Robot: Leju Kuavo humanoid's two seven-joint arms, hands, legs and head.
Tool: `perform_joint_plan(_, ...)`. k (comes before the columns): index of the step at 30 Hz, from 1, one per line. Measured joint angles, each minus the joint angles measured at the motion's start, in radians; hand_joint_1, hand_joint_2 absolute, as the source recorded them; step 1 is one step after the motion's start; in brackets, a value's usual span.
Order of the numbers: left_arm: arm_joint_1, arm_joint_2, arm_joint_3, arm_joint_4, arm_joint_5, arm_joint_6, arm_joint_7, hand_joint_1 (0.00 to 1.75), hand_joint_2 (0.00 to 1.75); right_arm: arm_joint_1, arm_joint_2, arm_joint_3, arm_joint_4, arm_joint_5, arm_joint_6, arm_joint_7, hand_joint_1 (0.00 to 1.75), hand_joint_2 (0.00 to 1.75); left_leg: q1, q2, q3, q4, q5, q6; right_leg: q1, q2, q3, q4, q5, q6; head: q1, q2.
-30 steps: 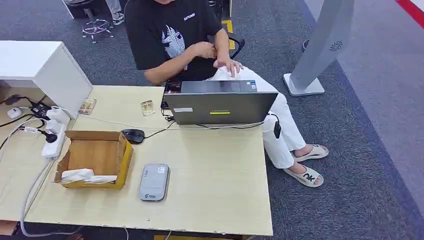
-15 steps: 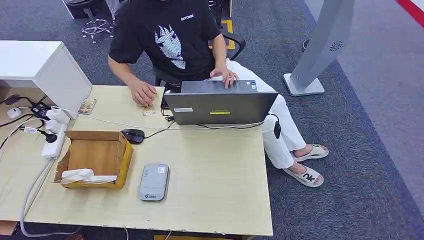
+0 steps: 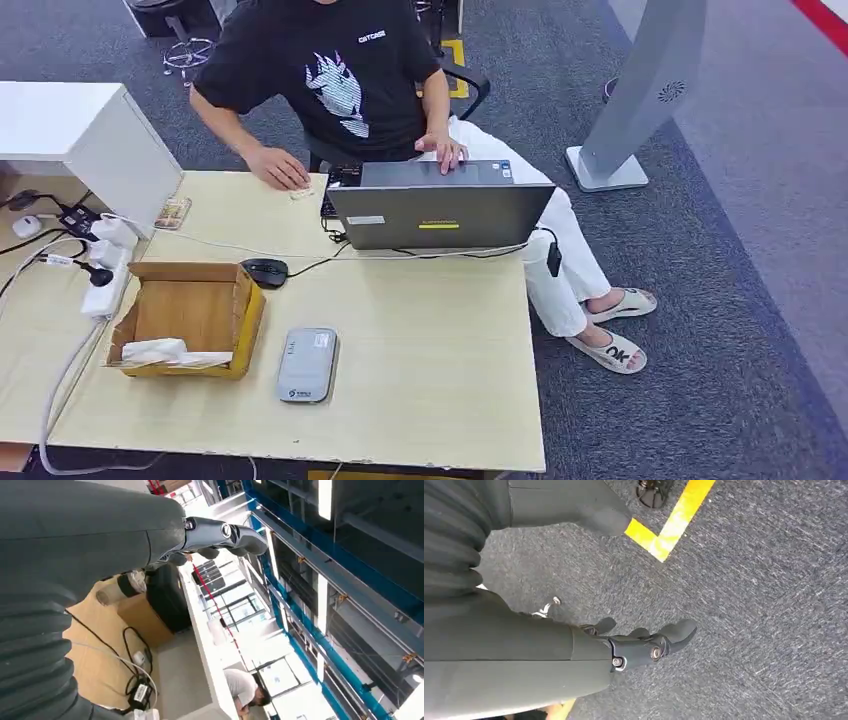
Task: Pass the card to the sensor for recognition and then transmit it.
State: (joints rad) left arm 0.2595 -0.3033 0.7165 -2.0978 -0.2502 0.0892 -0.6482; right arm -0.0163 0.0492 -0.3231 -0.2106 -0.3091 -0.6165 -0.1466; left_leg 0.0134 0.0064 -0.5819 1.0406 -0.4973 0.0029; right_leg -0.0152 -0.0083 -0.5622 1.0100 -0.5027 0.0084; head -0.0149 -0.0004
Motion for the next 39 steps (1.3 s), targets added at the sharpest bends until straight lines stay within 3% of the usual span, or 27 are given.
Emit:
perform_joint_plan(7,-0.033,0.084,-0.056,0.035,-0.056,0.038,0.098,0.0,1.75,0.0,0.005,0.002,0.002,0.013,-0.002,0.058,0.0,1.75,0.0,0.0,0.0,0.0,0.0,0.0,0.0,0.0,0.0,0.0,0.0,0.0,0.0,0.0)
perform_joint_plan(12,-0.022,0.114,-0.095,0.049,-0.056,0.055,0.099,0.0,1.75,0.002,0.008,0.002,0.006,0.034,-0.009,0.087,0.0,1.75,0.0,0.0,0.0,0.0,0.0,0.0,0.0,0.0,0.0,0.0,0.0,0.0,0.0,0.0)
perform_joint_plan(24,-0.009,0.124,-0.135,0.063,-0.069,0.055,0.086,0.0,1.75,0.004,0.01,0.002,0.01,0.037,-0.012,0.099,0.0,1.75,0.0,0.0,0.0,0.0,0.0,0.0,0.0,0.0,0.0,0.0,0.0,0.0,0.0,0.0)
perform_joint_plan(30,0.073,0.092,-0.168,0.05,-0.108,0.045,-0.015,0.0,1.75,0.01,0.019,0.008,0.012,0.077,-0.001,0.086,0.0,1.75,0.0,0.001,0.0,0.0,0.0,0.0,0.0,0.001,0.0,0.0,0.0,0.0,0.0,0.0)
perform_joint_plan(34,0.116,0.056,-0.218,0.04,-0.151,0.018,-0.044,0.0,1.75,0.012,0.032,0.04,0.014,0.133,0.014,0.08,0.0,1.75,-0.001,0.0,-0.001,0.0,-0.001,0.001,0.0,0.0,0.0,0.0,-0.001,0.001,0.0,0.0)
perform_joint_plan(36,0.122,0.049,-0.251,0.04,-0.192,0.009,-0.02,0.0,1.75,0.014,0.033,0.055,0.014,0.151,0.037,0.04,0.0,1.75,-0.001,0.0,-0.001,0.0,-0.001,0.001,-0.001,0.0,0.0,0.0,-0.001,0.001,0.0,0.0)
perform_joint_plan(39,0.116,0.059,-0.321,0.042,-0.225,-0.008,0.09,0.0,1.75,0.01,0.033,0.066,0.013,0.162,0.096,-0.022,0.0,1.75,0.0,0.0,0.0,0.0,0.0,0.001,0.0,0.0,0.0,0.0,0.0,0.0,0.0,0.0)
